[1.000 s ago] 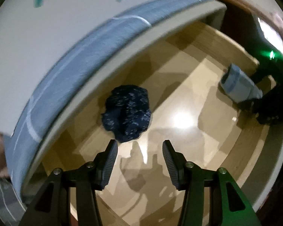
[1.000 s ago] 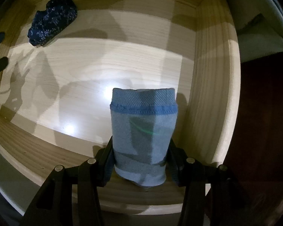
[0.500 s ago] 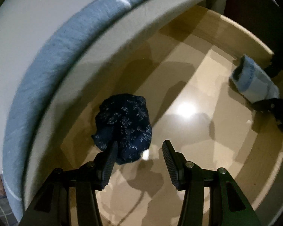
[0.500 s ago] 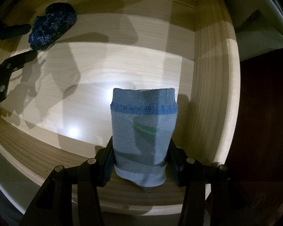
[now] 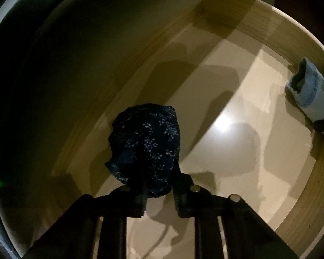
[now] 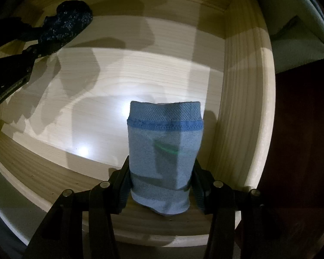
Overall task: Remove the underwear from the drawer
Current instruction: 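Grasp the navy floral underwear with the left tool while the right tool holds the blue sock, then lift the navy floral underwear with the left tool out of the drawer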
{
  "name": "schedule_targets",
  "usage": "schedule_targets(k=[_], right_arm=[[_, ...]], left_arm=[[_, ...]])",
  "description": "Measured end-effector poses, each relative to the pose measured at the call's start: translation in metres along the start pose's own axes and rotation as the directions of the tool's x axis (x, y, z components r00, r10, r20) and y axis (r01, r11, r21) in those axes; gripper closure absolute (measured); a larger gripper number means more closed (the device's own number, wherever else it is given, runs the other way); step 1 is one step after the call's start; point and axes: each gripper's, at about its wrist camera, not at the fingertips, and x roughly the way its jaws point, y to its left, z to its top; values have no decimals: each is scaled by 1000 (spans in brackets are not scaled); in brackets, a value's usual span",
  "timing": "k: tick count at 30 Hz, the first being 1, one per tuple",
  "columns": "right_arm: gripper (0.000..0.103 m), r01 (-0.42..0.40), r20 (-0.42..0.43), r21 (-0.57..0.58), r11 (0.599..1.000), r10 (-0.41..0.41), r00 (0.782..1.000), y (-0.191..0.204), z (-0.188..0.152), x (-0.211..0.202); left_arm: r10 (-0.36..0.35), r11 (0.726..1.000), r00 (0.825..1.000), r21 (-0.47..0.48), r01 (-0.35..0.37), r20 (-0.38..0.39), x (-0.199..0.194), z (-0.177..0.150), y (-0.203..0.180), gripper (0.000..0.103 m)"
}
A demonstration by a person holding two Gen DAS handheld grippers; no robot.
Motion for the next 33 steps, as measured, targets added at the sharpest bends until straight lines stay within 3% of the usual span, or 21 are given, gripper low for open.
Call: schedule_targets(k=[11,18,24,30,33], right_arm=[[57,2,-1,-2,1000,-2,1000,2,-1,0],[57,4,-3,-3,1000,-4,1000,4,-1,0],[56,3,-4,-5,1000,-3,1000,6,-2,0],[56,3,-4,-5,1000,-3,1000,6,-1,0],[56,3,-4,-5,1000,-3,1000,6,-1,0]], left_arm=[[-44,997,991,-65,35,-129,-2,-2,-9,88],[-135,976,964,-199,89,-231,-5,-14,-10,88],[-245,913,931,-387,128,-270,-4,-22,-1,88],[-345,810,893,-573,127,-290,-3,-35,7,88],[-372,773,880,-623,118,-296,0,-43,5,88]])
